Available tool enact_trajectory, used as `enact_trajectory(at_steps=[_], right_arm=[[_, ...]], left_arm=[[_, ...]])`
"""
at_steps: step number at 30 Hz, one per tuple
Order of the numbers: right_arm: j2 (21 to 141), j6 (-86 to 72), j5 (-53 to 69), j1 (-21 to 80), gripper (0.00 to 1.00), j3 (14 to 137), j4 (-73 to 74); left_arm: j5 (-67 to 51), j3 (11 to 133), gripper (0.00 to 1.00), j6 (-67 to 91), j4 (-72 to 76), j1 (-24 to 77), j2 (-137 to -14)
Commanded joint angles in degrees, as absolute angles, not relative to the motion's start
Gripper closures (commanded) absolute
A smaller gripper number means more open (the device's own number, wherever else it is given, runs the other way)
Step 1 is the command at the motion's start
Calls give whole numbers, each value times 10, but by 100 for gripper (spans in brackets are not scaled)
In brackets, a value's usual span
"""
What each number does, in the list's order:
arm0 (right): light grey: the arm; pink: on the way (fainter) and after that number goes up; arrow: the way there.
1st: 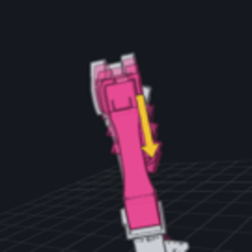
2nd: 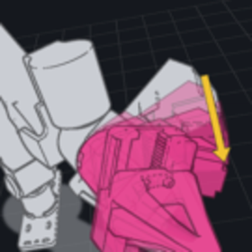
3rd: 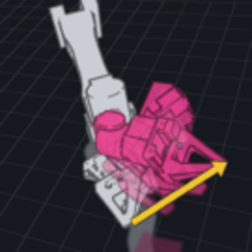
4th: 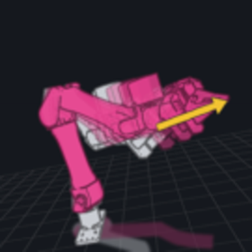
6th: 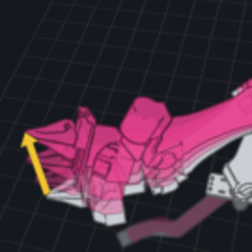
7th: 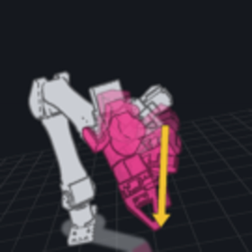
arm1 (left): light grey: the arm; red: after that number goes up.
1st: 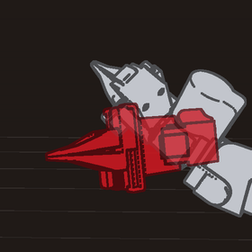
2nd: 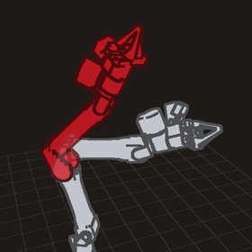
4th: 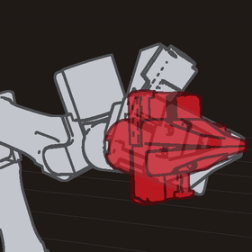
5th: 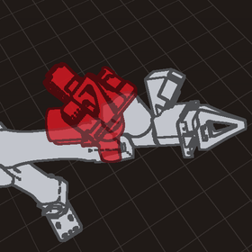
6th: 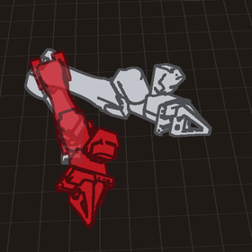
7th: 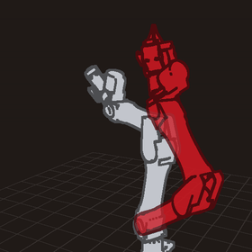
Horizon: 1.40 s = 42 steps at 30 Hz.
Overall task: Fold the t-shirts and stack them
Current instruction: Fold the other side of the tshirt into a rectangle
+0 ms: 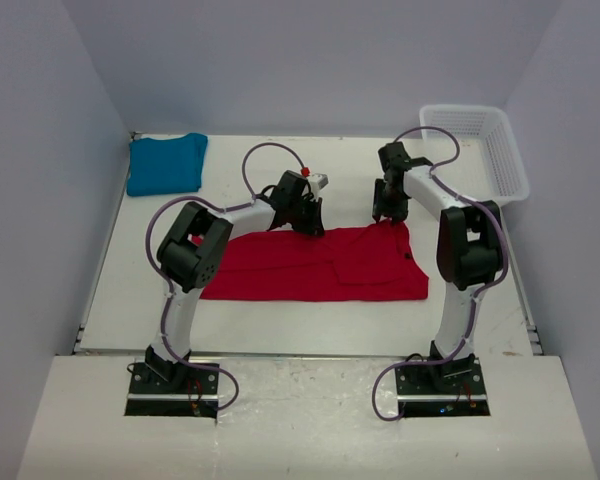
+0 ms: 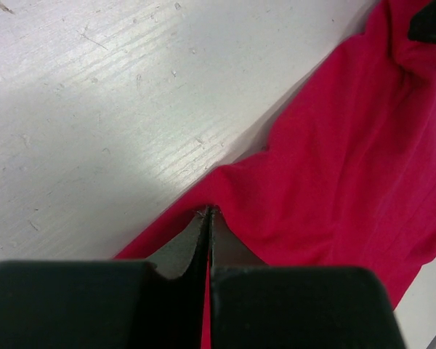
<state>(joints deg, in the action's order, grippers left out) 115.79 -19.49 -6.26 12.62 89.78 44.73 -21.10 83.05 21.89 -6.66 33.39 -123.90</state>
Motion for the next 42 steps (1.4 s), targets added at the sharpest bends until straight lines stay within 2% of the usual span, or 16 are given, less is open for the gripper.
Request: enact_trajectory(at_steps=[1,13,22,26,27,29,32,35,42], right_arm=[[1123,-191,-52,125,55,907,437],[1114,-185,-44,124,55,895,431],[1131,-194,-65,125,60,895,441],[1134,-200,-80,125,71,898,443],[1137,-201,-83,124,83,905,446],[1140,-203,-87,124,90,909,448],[1146,-206,-92,122,92,918,454],[1148,-207,-99,120,100,925,461],[1138,-236,-142,111,100,922,475]], left_arm=[[-212,835,100,210,-72,334,-1265],[-213,835,100,209,-70,333,-1269],[-209,831,100,205,-72,332,-1267],[-196,829,100,207,-74,332,-1267],[-198,829,100,211,-74,330,-1269],[-200,827,100,214,-74,328,-1271],[-200,825,100,214,-74,325,-1271],[-194,825,100,213,-77,321,-1269],[-191,824,100,222,-88,299,-1286]])
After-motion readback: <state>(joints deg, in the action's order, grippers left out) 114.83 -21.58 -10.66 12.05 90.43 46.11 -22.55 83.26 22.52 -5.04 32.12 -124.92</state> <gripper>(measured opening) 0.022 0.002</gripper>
